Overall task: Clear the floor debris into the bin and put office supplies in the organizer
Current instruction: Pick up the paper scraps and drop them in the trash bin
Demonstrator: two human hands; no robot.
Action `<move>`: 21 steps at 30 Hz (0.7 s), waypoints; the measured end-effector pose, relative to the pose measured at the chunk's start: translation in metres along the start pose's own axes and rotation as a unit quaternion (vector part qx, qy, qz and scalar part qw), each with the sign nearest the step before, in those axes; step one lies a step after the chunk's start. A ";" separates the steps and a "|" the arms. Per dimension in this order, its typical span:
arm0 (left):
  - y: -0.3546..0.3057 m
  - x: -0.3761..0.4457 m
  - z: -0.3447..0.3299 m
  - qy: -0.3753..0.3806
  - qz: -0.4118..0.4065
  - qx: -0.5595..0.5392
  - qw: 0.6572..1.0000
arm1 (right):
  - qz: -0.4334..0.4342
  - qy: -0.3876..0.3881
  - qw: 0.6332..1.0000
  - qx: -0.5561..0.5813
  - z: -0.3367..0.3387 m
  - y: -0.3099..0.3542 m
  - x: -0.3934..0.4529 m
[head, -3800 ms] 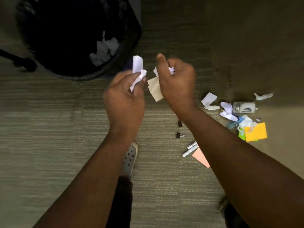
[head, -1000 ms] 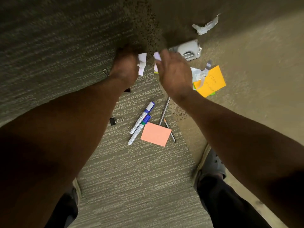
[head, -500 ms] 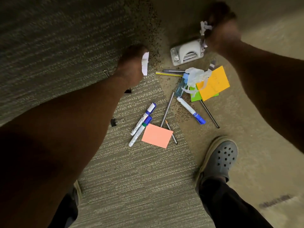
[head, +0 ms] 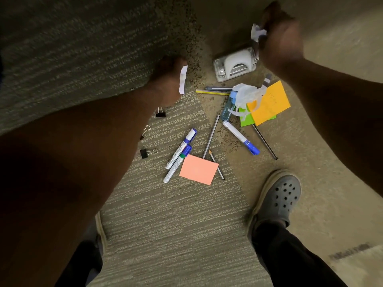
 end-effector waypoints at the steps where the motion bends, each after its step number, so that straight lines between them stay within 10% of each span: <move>1: 0.001 0.000 -0.001 0.006 0.005 0.005 1.000 | -0.004 -0.007 1.000 0.011 0.002 0.001 -0.001; 14: 0.023 -0.048 0.037 -0.048 0.063 -0.188 0.979 | -0.216 -0.132 0.946 0.201 0.002 0.029 -0.066; 21: 0.061 -0.130 0.025 -0.058 0.108 -0.188 0.975 | -0.279 -0.140 0.943 0.119 -0.004 0.055 -0.121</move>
Point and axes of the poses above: each hand's wrist, its own x-axis towards the middle knuckle, its own z-axis out of the back of the hand, y = z × x, the point moved 8 cm from there along x, towards the middle knuckle, and after that the axes turned 15 degrees about z, right-handed, at the moved point
